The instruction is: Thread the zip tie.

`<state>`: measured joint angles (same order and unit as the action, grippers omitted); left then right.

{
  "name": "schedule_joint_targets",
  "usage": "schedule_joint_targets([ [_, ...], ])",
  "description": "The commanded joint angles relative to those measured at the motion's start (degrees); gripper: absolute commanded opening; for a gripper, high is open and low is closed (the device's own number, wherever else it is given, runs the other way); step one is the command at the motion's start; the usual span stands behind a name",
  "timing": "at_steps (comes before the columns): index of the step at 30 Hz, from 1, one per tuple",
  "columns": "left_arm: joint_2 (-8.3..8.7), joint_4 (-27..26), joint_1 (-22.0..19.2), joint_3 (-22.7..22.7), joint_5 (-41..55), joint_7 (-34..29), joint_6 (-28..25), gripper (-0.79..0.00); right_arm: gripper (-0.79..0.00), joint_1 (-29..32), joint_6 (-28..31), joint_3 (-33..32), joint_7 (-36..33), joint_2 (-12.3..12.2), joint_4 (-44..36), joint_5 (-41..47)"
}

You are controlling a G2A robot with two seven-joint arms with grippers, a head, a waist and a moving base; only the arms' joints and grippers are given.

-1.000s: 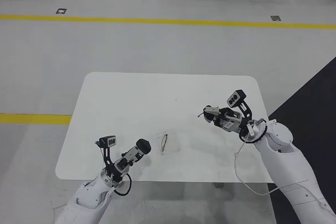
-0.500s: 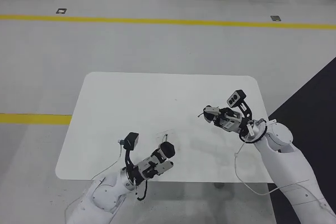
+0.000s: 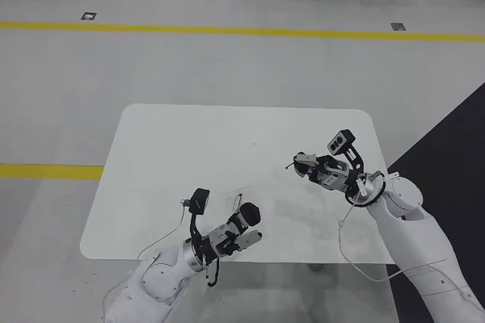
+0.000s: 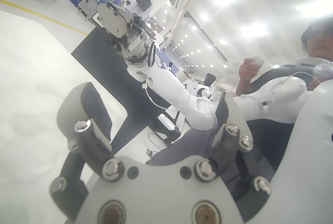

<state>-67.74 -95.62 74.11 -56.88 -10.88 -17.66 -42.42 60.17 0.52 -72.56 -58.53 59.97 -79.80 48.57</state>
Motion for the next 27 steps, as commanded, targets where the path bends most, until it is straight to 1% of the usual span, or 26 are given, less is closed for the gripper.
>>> schedule_joint_targets([
  [1, -0.52, -2.17, -1.92, 1.27, -4.49, 0.41, 7.53, 0.000, -0.785, 0.00, 0.00, 0.00, 0.00, 0.00, 0.00, 0.00],
  [2, -0.76, -2.52, -3.15, 1.83, -6.18, -0.11, 11.18, 0.000, -0.785, 0.00, 0.00, 0.00, 0.00, 0.00, 0.00, 0.00],
  [3, -1.01, -2.95, -4.82, 2.79, -7.57, -2.19, 14.50, 0.000, -0.785, 0.00, 0.00, 0.00, 0.00, 0.00, 0.00, 0.00],
  [4, -1.21, -3.15, -6.56, 3.34, -8.32, -3.99, 16.24, 0.000, -0.785, 0.00, 0.00, 0.00, 0.00, 0.00, 0.00, 0.00],
  [6, -1.31, -1.25, -8.59, 2.65, -9.37, -5.36, 19.48, 0.000, -0.785, 0.00, 0.00, 0.00, 0.00, 0.00, 0.00, 0.00],
  [9, -1.00, 0.53, -9.28, -0.54, -3.32, -8.12, 21.60, 0.000, -0.785, 0.00, 0.00, 0.00, 0.00, 0.00, 0.00, 0.00],
  [11, -0.71, -0.09, -9.52, -1.95, -3.29, -9.72, 21.77, 0.000, -0.785, 0.00, 0.00, 0.00, 0.00, 0.00, 0.00, 0.00],
  [22, -0.71, -0.09, -9.52, -1.95, -3.29, -9.72, 21.77, 0.000, -0.785, 0.00, 0.00, 0.00, 0.00, 0.00, 0.00, 0.00],
  [23, -0.68, -0.31, -9.57, -1.89, -3.97, -9.90, 21.83, 0.000, -0.785, 0.00, 0.00, 0.00, 0.00, 0.00, 0.00, 0.00],
  [24, -0.58, -1.24, -9.84, -1.59, -7.99, -10.66, 22.87, 0.000, -0.785, 0.00, 0.00, 0.00, 0.00, 0.00, 0.00, 0.00],
  [25, -0.50, -2.43, -10.00, -1.55, -11.86, -10.69, 25.31, 0.000, -0.785, 0.00, 0.00, 0.00, 0.00, 0.00, 0.00, 0.00],
  [27, -0.25, -5.63, -10.50, -1.07, -20.36, -13.42, 30.38, 0.000, -0.785, 0.00, 0.00, 0.00, 0.00, 0.00, 0.00, 0.00],
])
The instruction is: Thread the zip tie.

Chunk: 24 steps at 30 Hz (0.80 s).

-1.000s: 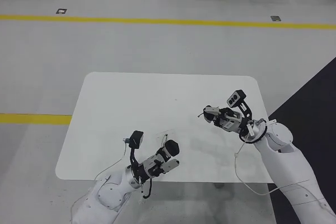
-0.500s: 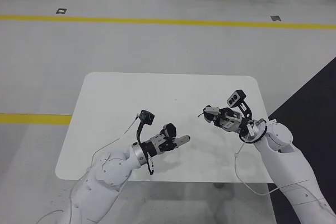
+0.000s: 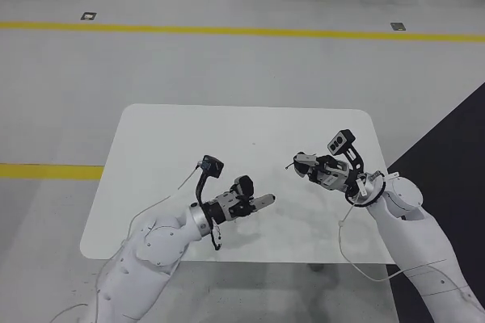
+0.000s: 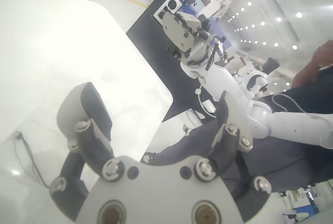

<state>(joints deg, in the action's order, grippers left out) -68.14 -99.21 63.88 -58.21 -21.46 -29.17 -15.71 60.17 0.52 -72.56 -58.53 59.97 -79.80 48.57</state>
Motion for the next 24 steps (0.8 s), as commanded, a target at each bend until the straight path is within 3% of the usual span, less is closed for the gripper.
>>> schedule_joint_targets([
  [1, 0.30, -3.87, -0.33, 0.14, -13.19, -3.12, 6.01, 0.000, -0.785, 0.00, 0.00, 0.00, 0.00, 0.00, 0.00, 0.00],
  [5, 0.97, -9.21, 0.62, -0.42, -24.76, -8.53, 12.25, 0.000, -0.785, 0.20, -0.92, -1.31, 2.78, -0.20, -0.28, -1.02],
  [8, 0.97, -8.82, 0.75, -0.65, -25.99, -12.73, 16.60, 0.000, -0.785, 0.46, -2.06, -3.57, 6.07, -0.41, 0.22, -0.45],
  [19, 0.81, -7.62, -0.55, -0.58, -25.87, -14.70, 17.60, 0.000, -0.785, 1.41, -3.43, -5.07, 6.32, -0.69, -1.32, -0.90],
  [22, 0.46, -7.60, -1.70, 4.66, -37.51, -17.59, 20.27, 0.000, -0.785, 1.41, -3.43, -5.07, 6.32, -0.69, -1.32, -0.90],
  [24, -0.47, -6.52, -4.61, 8.63, -42.19, -19.84, 22.96, 0.000, -0.785, 1.41, -3.43, -5.07, 6.32, -0.69, -1.32, -0.90],
])
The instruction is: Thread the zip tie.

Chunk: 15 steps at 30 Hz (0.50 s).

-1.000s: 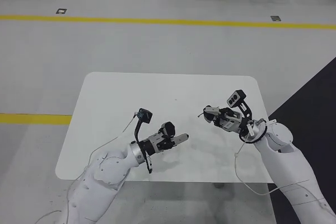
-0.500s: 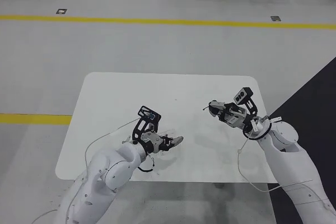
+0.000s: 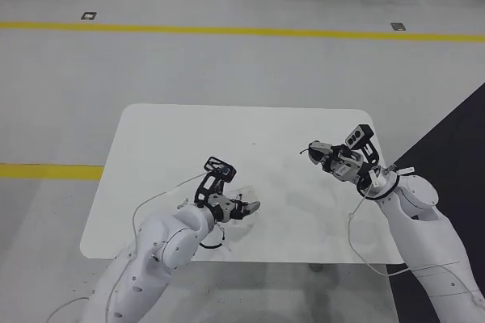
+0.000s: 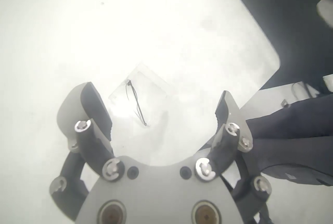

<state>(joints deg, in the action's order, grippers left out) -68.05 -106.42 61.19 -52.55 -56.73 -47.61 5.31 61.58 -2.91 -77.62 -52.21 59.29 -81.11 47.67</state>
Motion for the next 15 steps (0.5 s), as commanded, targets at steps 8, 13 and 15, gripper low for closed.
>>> schedule_joint_targets([
  [8, -5.59, 12.57, -14.94, 13.07, -6.12, -7.25, 4.18, 0.000, -0.785, 0.00, 0.00, 0.00, 0.00, 0.00, 0.00, 0.00],
  [13, -6.50, 14.07, -16.36, 13.20, -2.11, -7.89, 4.04, 0.000, -0.785, 0.00, 0.00, 0.00, 0.00, 0.00, 0.00, 0.00],
  [15, -6.50, 14.07, -16.36, 13.20, -2.11, -7.89, 4.04, 0.000, -0.785, 0.00, 0.00, 0.00, 0.00, 0.00, 0.00, 0.00],
])
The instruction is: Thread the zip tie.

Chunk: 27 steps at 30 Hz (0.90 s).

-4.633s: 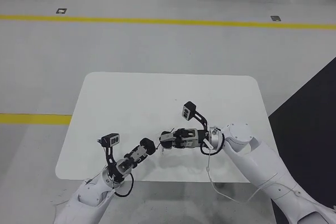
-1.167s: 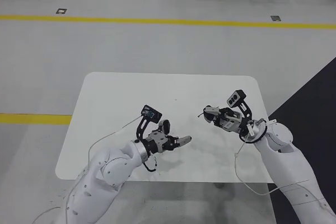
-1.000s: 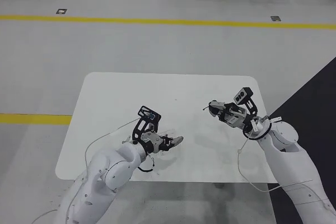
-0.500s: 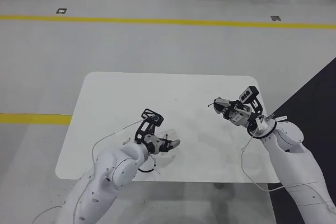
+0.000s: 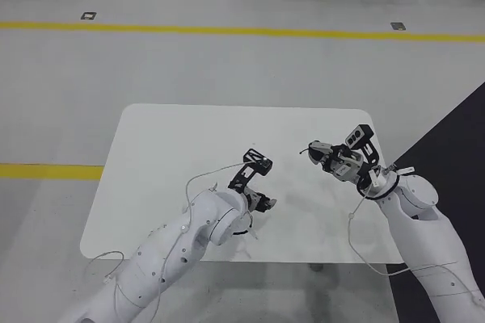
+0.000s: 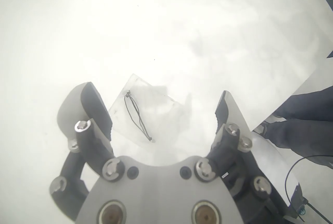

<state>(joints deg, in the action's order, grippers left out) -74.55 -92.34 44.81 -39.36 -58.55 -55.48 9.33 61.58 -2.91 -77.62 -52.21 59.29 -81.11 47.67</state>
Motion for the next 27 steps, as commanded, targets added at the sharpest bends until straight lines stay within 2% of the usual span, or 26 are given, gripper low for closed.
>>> schedule_joint_targets([
  [1, 0.01, -0.01, 0.01, 0.01, -0.29, -0.01, 0.01, 0.000, -0.785, 0.00, 0.00, 0.00, 0.00, 0.00, 0.00, 0.00],
  [4, 0.13, 0.72, 0.36, -0.03, -2.10, -0.64, -0.21, 0.000, -0.785, 0.00, 0.00, 0.00, 0.00, 0.00, 0.00, 0.00],
  [6, 0.12, 0.69, -0.22, 0.43, -5.32, -4.92, 0.50, 0.000, -0.785, 0.00, 0.00, 0.00, 0.00, 0.00, 0.00, 0.00],
  [8, -0.15, 0.44, -0.70, 0.87, -7.62, -10.64, 3.55, 0.000, -0.785, 0.00, 0.00, 0.00, 0.00, 0.00, 0.00, 0.00],
  [9, -0.32, 0.20, -1.04, 0.92, -7.45, -13.15, 3.96, -0.080, -0.785, 0.00, 0.00, 0.00, 0.00, 0.00, 0.00, 0.00],
  [10, -0.46, 0.30, -1.46, 0.72, -7.19, -15.31, 4.26, -0.283, -0.785, 0.00, 0.00, 0.00, 0.00, 0.00, 0.00, 0.00],
  [11, -0.58, 0.10, -1.82, 0.43, -7.11, -16.53, 4.64, -0.419, -0.785, 0.00, 0.00, 0.00, 0.00, 0.00, 0.00, 0.00],
  [12, -0.73, -0.64, -1.86, 0.37, -6.67, -17.08, 4.65, -0.508, -0.785, 0.00, 0.00, 0.00, 0.00, 0.00, 0.00, 0.00],
  [14, -1.03, -1.46, -1.87, 0.76, -5.98, -18.65, 3.91, -0.613, -0.785, 0.00, 0.00, 0.00, 0.00, 0.00, 0.00, 0.00],
  [16, -1.46, -2.00, -2.00, 1.79, -6.18, -19.44, 3.30, -0.585, -0.785, 0.00, 0.00, 0.00, 0.00, 0.00, 0.00, 0.00],
  [19, -2.35, -0.12, -2.47, 3.63, -7.77, -18.95, 4.12, -0.523, -0.785, 0.00, 0.00, 0.00, 0.00, 0.00, 0.00, 0.00],
  [25, -4.61, 5.84, -4.28, 4.30, -6.30, -13.36, 7.49, -0.563, -0.785, 0.00, 0.00, 0.00, 0.00, 0.00, 0.00, 0.00],
  [27, -5.32, 8.59, -5.33, 5.05, -6.68, -13.47, 7.45, -0.582, -0.785, 0.00, 0.00, 0.00, 0.00, 0.00, 0.00, 0.00],
])
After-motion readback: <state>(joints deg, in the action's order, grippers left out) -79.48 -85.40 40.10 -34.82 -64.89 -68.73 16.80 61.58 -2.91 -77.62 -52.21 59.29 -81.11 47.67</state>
